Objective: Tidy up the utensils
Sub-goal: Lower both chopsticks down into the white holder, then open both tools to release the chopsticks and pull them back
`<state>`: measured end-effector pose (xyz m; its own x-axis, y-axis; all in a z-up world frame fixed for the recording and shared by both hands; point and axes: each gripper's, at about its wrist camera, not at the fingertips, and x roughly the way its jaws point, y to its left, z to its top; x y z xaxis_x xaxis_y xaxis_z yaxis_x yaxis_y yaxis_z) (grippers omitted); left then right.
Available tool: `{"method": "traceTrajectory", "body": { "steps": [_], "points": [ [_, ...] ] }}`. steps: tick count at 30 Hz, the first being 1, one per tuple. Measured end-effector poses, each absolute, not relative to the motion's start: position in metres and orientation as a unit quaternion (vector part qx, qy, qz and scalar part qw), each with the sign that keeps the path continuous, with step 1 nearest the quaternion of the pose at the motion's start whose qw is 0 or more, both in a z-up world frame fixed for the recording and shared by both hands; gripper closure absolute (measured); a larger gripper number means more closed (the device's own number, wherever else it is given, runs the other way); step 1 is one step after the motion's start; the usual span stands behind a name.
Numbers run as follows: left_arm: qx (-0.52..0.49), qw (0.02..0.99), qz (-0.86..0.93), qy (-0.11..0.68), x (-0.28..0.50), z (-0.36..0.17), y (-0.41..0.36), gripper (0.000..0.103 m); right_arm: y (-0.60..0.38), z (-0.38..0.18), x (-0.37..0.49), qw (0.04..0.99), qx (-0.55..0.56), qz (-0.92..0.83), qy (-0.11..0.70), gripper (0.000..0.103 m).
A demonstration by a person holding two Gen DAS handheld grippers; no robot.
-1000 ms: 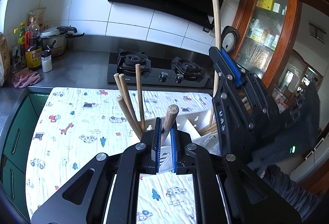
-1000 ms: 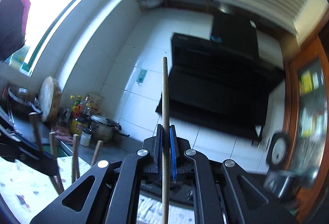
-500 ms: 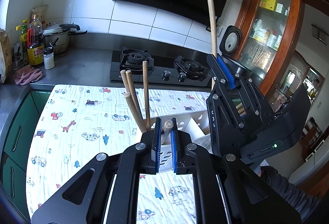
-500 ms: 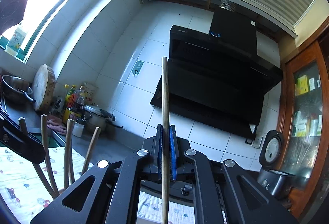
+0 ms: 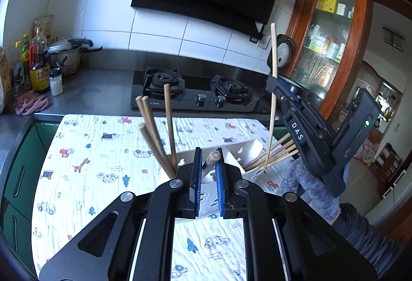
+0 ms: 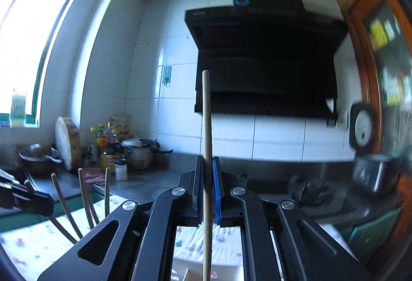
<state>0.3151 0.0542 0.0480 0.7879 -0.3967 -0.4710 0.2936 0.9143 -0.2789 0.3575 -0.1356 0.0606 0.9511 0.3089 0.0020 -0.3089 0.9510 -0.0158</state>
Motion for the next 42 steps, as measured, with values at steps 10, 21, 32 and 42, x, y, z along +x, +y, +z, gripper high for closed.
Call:
{"method": "traceTrajectory", "body": {
  "steps": [10, 21, 32, 42],
  "points": [
    [-0.089, 0.945, -0.19, 0.251, 0.3, 0.057, 0.049, 0.091, -0.155, 0.067, 0.355, 0.98, 0.051, 0.185, 0.046, 0.096],
    [-0.09, 0.951, -0.192, 0.226, 0.281, 0.072, 0.052, 0.091, -0.151, 0.085, 0.346, 0.976, 0.039, 0.191, 0.093, 0.096],
    [-0.095, 0.953, -0.183, 0.222, 0.268, 0.078, 0.063, 0.091, -0.124, 0.085, 0.356, 0.984, -0.009, 0.147, 0.103, 0.096],
    [-0.107, 0.947, -0.186, 0.24, 0.278, 0.072, 0.07, 0.091, -0.114, 0.051, 0.349, 0.981, -0.064, 0.13, 0.13, 0.096]
  ]
}}
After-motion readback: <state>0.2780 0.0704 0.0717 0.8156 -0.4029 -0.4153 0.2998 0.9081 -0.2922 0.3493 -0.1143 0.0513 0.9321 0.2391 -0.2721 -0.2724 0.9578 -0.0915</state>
